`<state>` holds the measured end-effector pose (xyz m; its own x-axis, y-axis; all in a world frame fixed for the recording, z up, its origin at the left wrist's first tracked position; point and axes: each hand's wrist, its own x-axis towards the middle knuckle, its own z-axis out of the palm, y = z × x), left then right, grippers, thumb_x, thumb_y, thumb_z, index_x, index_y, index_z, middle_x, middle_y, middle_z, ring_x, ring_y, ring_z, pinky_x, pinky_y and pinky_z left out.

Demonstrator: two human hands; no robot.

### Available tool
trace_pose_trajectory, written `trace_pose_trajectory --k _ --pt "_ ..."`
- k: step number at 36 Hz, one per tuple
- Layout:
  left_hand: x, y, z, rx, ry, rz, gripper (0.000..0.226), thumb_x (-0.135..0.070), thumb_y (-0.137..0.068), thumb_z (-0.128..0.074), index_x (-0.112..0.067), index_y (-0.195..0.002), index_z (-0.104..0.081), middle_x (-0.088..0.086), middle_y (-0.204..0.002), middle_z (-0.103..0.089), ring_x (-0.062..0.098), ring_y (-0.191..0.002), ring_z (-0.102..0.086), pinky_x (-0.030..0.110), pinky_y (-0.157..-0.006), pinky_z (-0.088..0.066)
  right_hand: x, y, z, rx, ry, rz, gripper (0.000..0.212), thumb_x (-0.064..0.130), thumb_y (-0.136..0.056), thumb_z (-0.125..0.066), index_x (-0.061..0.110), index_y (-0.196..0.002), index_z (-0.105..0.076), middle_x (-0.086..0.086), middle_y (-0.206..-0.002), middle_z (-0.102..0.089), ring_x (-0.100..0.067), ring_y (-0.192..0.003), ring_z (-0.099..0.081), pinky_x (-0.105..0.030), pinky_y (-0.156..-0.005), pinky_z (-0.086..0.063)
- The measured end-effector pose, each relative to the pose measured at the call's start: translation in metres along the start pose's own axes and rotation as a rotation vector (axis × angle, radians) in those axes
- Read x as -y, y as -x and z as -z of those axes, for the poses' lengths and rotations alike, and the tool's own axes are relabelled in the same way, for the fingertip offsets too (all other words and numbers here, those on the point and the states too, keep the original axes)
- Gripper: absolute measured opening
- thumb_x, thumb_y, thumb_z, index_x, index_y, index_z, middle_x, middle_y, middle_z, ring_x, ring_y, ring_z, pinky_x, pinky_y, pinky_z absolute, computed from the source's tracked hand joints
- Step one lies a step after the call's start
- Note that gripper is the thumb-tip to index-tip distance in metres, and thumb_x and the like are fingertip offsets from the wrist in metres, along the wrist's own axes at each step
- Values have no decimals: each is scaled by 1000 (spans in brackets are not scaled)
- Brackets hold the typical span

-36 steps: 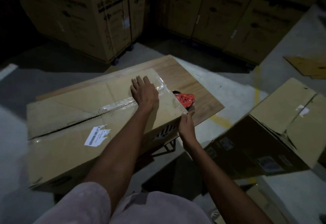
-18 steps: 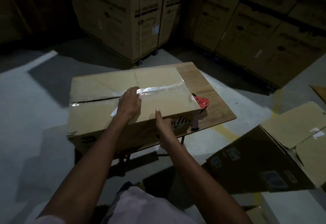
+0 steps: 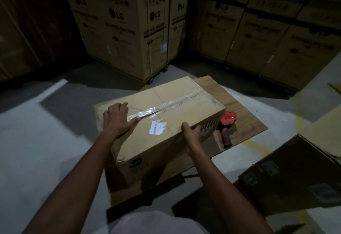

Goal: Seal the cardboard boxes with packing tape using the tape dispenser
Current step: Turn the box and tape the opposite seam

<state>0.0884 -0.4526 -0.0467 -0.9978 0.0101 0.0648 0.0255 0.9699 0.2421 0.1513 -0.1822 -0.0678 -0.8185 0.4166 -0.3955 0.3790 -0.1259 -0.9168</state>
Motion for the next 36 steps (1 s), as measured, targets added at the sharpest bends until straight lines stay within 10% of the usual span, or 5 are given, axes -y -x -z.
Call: trace_pose_trajectory --k 6,16,19,24,36 --pt "20 -1 3 28 -52 -77 64 -60 -101 -37 -16 -147 -38 14 -157 -31 33 -144 -29 51 -116 -25 24 -8 -35 -43 -62 -4 107 23 -99 -68 6 -164 16 -14 -166 -31 -32 -142 -43 -29 -104 -39" --pt "12 19 -8 23 30 90 66 -53 -104 -30 -19 -161 -22 11 -169 -12 31 -156 -5 53 -125 -4 -33 36 -86 91 126 -5 142 25 -85 -86 22 -157 36 -15 -161 -38 -27 -139 -52 -43 -111 -50" --pt "-1 36 -10 23 5 172 68 -52 -105 -28 -17 -162 -18 12 -170 -7 32 -156 -4 51 -124 -3 -32 24 -68 110 101 109 130 9 -86 -85 12 -164 19 -12 -168 -30 -29 -150 -38 -48 -123 -36" --pt "-28 70 -14 34 -77 226 68 -50 -104 -30 -17 -162 -16 17 -169 -9 35 -154 -11 50 -122 -13 -9 9 -33 211 72 233 70 -11 -85 -77 5 -147 -49 -17 -140 -64 -26 -125 -66 -48 -108 -53" --pt "-85 121 -25 -35 -117 91 70 -69 -90 -38 -22 -142 -51 12 -131 -54 31 -112 -47 45 -91 -31 34 -16 33 104 658 460 40 15 -96 -68 0 -133 -60 -13 -125 -68 -29 -112 -62 -41 -94 -50"
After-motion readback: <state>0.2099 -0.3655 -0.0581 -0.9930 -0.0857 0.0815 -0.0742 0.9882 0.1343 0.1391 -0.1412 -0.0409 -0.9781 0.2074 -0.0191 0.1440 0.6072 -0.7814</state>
